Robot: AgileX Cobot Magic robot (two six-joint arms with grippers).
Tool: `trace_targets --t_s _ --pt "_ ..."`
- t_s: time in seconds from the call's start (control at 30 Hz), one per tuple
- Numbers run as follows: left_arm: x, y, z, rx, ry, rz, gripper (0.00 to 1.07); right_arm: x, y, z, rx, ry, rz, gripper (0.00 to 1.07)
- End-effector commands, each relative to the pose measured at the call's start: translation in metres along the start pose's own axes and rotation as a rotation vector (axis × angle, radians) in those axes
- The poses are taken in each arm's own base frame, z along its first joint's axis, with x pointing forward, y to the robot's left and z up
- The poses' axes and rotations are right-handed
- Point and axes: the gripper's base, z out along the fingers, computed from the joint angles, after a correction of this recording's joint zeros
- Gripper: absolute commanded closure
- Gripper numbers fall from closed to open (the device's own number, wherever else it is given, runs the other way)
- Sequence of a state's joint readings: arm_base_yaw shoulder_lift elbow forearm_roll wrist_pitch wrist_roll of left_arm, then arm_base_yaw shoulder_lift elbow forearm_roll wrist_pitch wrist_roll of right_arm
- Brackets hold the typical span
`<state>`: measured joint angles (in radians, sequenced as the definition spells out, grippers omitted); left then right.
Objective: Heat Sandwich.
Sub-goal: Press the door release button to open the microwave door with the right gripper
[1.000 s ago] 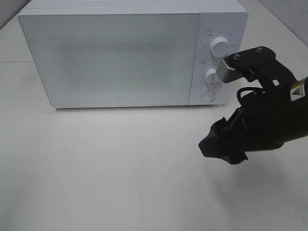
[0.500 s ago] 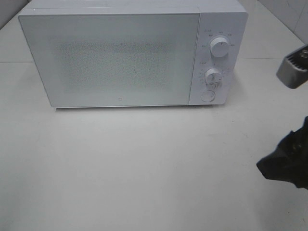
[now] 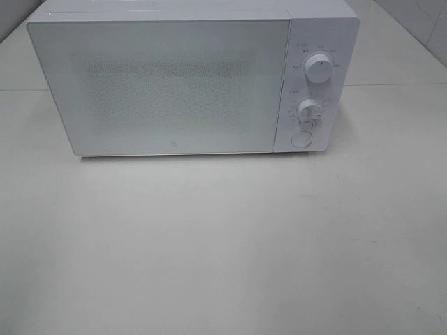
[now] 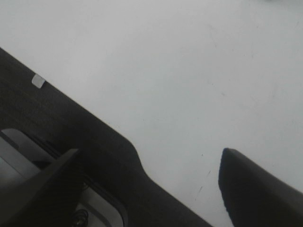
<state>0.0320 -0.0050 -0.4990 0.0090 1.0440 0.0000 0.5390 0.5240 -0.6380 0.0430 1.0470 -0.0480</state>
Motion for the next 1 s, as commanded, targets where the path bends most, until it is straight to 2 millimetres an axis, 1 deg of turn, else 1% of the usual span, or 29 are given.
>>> trace_targets --t_s 0.03,0.1,0.2,0.27,0.33,0.37,0.4,0.5,0.53,0.6,0.67,0.77,0.8,0.9,0.93,1.0 --pt "0.002 0.0 -0.003 -0.004 -0.032 0.0 0.07 0.007 0.0 -0.01 0.012 -0.049 0.004 0.31" --pt "0.002 0.0 -0.003 -0.004 -0.032 0.0 0.07 0.015 -0.001 -0.019 0.028 -0.112 0.026 0.31" --pt "0.002 0.0 -0.003 -0.004 -0.032 0.0 0.07 0.02 -0.002 -0.025 0.057 -0.15 0.057 0.31" --pt "0.002 0.0 -0.003 -0.004 -0.032 0.0 0.07 0.026 -0.003 -0.032 0.11 -0.209 0.109 0.31" --pt "0.002 0.0 -0.003 -0.004 -0.032 0.0 0.07 0.03 -0.004 -0.035 0.144 -0.236 0.141 0.31" --pt "0.002 0.0 -0.003 -0.004 -0.032 0.0 0.07 0.03 -0.004 -0.035 0.144 -0.236 0.141 0.31" --pt "0.002 0.0 -0.003 -0.004 -0.032 0.0 0.07 0.037 -0.003 -0.036 0.175 -0.258 0.165 0.31" --pt "0.002 0.0 -0.003 -0.004 -0.032 0.0 0.07 0.047 -0.003 -0.032 0.211 -0.274 0.204 0.31" --pt "0.002 0.0 -0.003 -0.004 -0.032 0.0 0.07 0.047 -0.003 -0.032 0.211 -0.274 0.204 0.31" --pt "0.002 0.0 -0.003 -0.004 -0.032 0.0 0.07 0.055 -0.002 -0.03 0.255 -0.298 0.242 0.31" --pt "0.002 0.0 -0.003 -0.004 -0.032 0.0 0.07 0.057 -0.001 -0.029 0.265 -0.306 0.252 0.31" --pt "0.002 0.0 -0.003 -0.004 -0.032 0.0 0.07 0.066 0.0 -0.024 0.308 -0.346 0.283 0.31" --pt "0.002 0.0 -0.003 -0.004 -0.032 0.0 0.07 0.07 0.002 -0.025 0.323 -0.364 0.299 0.31" --pt "0.002 0.0 -0.003 -0.004 -0.032 0.0 0.07 0.073 0.004 -0.027 0.34 -0.394 0.319 0.31" --pt "0.002 0.0 -0.003 -0.004 -0.032 0.0 0.07 0.078 0.006 -0.029 0.369 -0.425 0.321 0.31" --pt "0.002 0.0 -0.003 -0.004 -0.032 0.0 0.07 0.08 0.006 -0.028 0.385 -0.423 0.326 0.31"
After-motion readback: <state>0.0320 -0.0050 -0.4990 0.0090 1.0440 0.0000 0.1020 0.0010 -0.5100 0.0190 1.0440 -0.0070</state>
